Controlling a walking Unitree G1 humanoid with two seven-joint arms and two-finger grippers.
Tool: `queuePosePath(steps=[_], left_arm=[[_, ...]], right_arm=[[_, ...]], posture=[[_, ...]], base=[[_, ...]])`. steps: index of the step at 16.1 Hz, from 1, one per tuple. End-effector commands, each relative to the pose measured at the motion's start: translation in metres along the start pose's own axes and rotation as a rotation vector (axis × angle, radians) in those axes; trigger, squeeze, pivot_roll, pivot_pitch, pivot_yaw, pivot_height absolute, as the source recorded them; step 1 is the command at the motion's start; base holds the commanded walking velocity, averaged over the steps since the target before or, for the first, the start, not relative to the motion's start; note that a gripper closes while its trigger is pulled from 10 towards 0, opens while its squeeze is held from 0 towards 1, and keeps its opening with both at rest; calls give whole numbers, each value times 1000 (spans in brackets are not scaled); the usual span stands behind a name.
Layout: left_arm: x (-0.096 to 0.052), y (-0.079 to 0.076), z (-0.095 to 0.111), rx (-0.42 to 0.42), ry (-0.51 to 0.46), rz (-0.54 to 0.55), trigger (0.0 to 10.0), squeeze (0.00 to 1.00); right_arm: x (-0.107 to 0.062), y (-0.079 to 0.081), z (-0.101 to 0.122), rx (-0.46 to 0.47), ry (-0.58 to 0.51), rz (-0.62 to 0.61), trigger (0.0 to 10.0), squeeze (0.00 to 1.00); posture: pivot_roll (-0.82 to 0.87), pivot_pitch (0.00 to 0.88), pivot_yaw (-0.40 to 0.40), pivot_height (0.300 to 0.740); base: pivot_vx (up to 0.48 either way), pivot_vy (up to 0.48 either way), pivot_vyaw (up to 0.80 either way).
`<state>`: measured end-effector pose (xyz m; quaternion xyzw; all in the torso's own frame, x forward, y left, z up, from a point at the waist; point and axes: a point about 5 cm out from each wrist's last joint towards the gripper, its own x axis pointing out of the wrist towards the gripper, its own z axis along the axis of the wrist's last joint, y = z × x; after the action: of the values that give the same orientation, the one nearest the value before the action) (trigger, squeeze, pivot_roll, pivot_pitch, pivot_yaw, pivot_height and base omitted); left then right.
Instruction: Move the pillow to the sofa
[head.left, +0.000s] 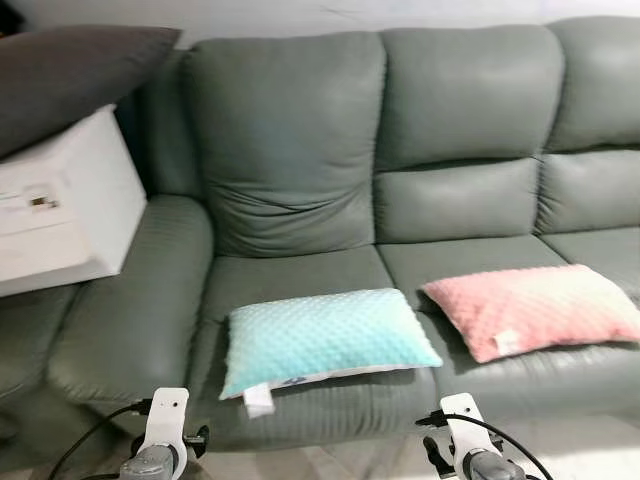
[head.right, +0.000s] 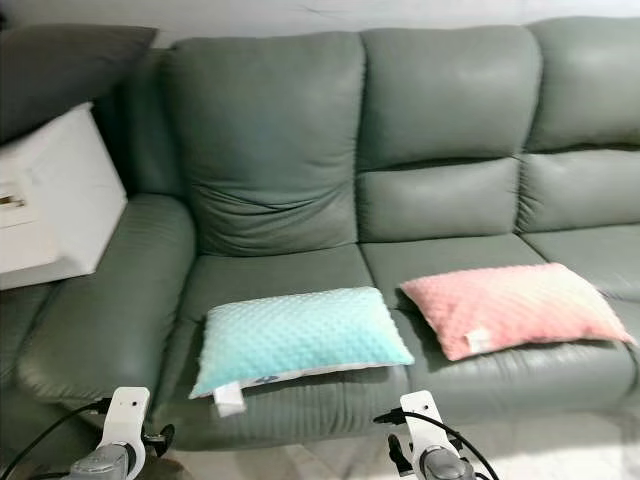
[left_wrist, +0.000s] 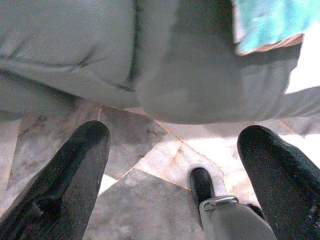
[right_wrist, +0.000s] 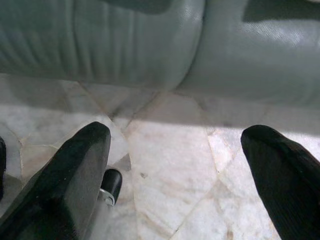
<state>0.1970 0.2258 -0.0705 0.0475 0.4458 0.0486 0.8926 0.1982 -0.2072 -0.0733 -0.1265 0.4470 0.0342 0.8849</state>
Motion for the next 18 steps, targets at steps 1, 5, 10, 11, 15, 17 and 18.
queuePosePath(steps=[1, 5, 10, 11, 15, 17, 18], left_arm=[[0, 1, 2, 11, -3, -2, 10000, 0], [0, 2, 2, 11, -3, -4, 10000, 0], [0, 0, 2, 19, -6, -7, 10000, 0], [0, 0, 2, 21, -7, -7, 10000, 0], [1, 0, 4, 23, -10, -9, 10000, 0], [1, 0, 5, 27, -12, -8, 10000, 0], [1, 0, 6, 27, -14, -8, 10000, 0]], right_arm=[[0, -3, 2, -6, 2, -5, 10000, 0], [0, -3, 1, -10, 4, -4, 10000, 0], [0, -5, 2, -17, 3, -7, 10000, 0], [0, -5, 2, -18, 2, -7, 10000, 0], [0, -5, 2, -25, 3, -8, 10000, 0], [0, -5, 2, -28, 3, -7, 10000, 0], [0, -5, 2, -28, 4, -7, 10000, 0]], posture=[[-190, 0, 15, 740], [-190, 0, 14, 740], [-191, 0, 10, 740], [-191, 0, 10, 740], [-191, 0, 8, 740], [-189, 0, 9, 740], [-189, 0, 10, 740]], base=[[0, -480, 0], [0, -480, 0], [0, -480, 0], [0, -480, 0], [0, -480, 0], [0, -471, 0], [0, -431, 0]])
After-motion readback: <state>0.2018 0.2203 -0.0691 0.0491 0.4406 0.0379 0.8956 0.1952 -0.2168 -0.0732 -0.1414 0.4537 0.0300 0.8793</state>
